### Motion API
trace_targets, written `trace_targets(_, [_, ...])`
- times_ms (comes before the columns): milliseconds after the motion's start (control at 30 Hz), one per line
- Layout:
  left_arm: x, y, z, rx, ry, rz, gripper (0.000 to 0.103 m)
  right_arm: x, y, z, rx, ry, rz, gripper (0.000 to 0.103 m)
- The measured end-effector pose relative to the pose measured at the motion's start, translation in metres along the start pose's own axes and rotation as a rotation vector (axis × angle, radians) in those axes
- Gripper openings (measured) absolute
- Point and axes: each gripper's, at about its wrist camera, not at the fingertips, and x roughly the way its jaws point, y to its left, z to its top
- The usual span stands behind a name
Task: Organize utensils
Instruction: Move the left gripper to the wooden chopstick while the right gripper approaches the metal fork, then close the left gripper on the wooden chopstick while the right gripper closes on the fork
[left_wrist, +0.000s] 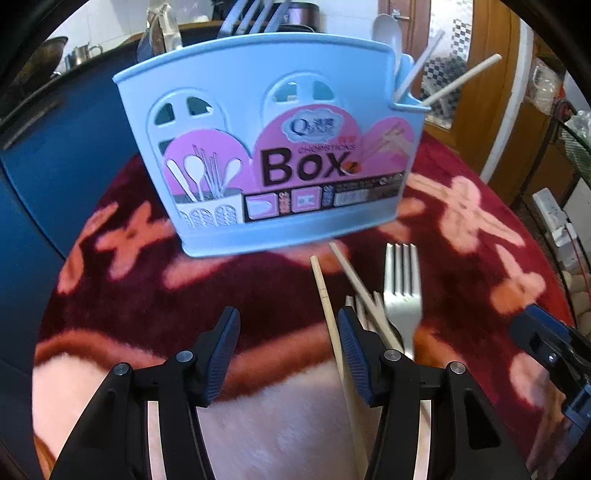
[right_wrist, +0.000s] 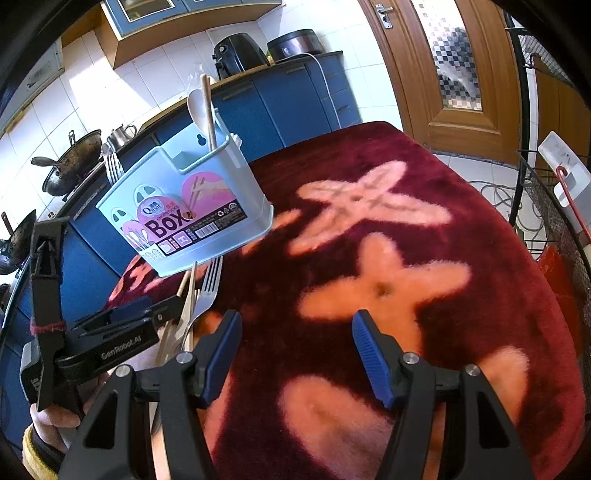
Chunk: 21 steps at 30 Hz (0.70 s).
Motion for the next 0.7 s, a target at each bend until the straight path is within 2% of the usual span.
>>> trace_targets(400, [0.015,0.009,0.012,-0.015,0.061,-0.027,0.056,0.003,-0.001,-0.001,-0.003,0.003,0.004,0.065])
trace_targets(467, [0.015,0.008,0.013,-0.009,0.057,-0.051,0.039,0.003,-0.001,0.000,-0.004,0.006,0.008,0.065])
trace_targets(500, [0.014,0.007,0.014,-0.006,0.054,-0.068,0.034,0.004,-0.001,0.001,-0.005,0.008,0.009,0.065])
trace_targets(567, [0.012,0.006,0.013,-0.006,0.046,-0.081,0.016,0.004,0.001,0.002,-0.009,0.013,0.015,0.065])
trace_targets(700, [0.008,0.010,0.013,-0.034,0.039,-0.120,0.005,0.005,0.007,0.006,-0.027,0.018,0.028,0.065])
